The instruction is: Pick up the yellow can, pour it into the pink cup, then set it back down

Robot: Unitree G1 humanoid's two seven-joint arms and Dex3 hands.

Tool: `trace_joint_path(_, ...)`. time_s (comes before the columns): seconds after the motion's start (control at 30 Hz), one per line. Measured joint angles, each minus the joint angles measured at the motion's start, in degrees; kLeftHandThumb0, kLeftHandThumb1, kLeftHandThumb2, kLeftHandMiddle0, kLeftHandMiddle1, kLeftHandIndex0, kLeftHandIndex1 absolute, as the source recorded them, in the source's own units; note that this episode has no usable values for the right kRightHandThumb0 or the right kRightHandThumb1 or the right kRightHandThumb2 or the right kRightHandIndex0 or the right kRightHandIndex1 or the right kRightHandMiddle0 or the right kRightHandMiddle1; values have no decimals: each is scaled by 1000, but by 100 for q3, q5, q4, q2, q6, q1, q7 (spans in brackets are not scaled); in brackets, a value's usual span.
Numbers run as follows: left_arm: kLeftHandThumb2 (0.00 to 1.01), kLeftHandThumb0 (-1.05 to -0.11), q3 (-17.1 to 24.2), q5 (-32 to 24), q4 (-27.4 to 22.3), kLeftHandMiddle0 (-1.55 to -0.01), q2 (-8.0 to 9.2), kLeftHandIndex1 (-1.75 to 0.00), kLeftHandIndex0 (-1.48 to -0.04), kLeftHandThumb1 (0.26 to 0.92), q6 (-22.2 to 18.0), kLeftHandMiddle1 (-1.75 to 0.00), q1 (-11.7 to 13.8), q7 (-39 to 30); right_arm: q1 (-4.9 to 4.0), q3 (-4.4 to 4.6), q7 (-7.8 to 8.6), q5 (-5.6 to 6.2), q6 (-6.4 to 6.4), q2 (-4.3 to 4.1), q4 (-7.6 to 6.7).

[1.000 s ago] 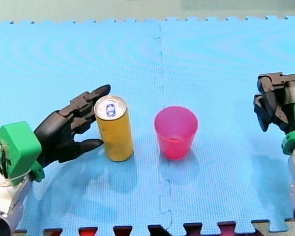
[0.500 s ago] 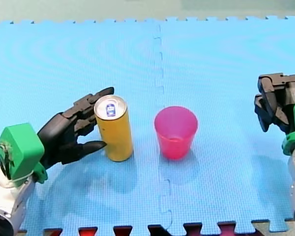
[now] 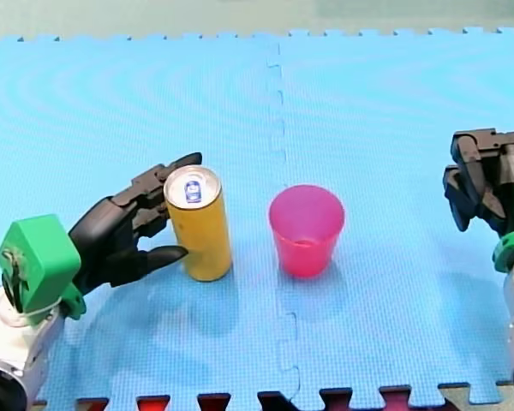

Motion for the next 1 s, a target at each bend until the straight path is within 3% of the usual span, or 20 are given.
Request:
trace_joint_path(0.43,0,-1048,52,7,23,-183,-1,-5,-197,855,-20,-10,-37,-3,43,-41,90,60,5,-2,-29)
trace_joint_path(0.7,0,-1048,101,8,-35,-185,115,-4,-199,851,76,-9,-123,64,46,-62,139,72,5,-5,-25)
trace_joint_path(1.0,0,-1048,62,31,-142,-186,127,-4,-201,845,182,-8,-120,132,67,-93,189,121,32,-5,-39)
